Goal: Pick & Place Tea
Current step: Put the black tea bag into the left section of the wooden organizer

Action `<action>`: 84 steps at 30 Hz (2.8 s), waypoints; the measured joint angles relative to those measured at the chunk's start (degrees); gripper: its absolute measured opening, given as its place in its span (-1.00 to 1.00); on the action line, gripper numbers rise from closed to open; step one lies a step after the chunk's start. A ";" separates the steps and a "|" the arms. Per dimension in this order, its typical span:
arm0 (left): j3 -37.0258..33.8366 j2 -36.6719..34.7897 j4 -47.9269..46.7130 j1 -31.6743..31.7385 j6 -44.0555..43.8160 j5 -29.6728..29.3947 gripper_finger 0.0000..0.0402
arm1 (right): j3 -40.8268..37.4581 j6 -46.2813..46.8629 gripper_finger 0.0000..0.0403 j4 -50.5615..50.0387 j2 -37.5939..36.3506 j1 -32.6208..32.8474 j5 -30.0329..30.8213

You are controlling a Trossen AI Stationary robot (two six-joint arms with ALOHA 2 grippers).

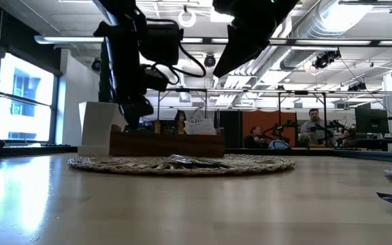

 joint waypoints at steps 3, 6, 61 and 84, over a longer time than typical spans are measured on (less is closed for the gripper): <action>3.09 -0.01 -5.88 -0.79 -0.13 2.64 -0.29 | 0.00 -0.61 -0.58 -0.03 0.90 -0.02 -1.45; 6.12 -0.04 -12.09 -2.27 -1.65 3.13 -0.29 | 0.00 -1.46 -0.58 -0.14 2.32 -0.17 -3.09; -18.85 -36.59 -10.95 -17.92 -24.73 4.94 -0.29 | 0.09 -25.86 -0.26 16.53 22.74 6.58 -6.16; -18.85 -36.59 -5.19 -17.92 -24.72 5.07 -0.29 | 0.00 -22.79 -0.99 16.06 22.81 4.90 -11.11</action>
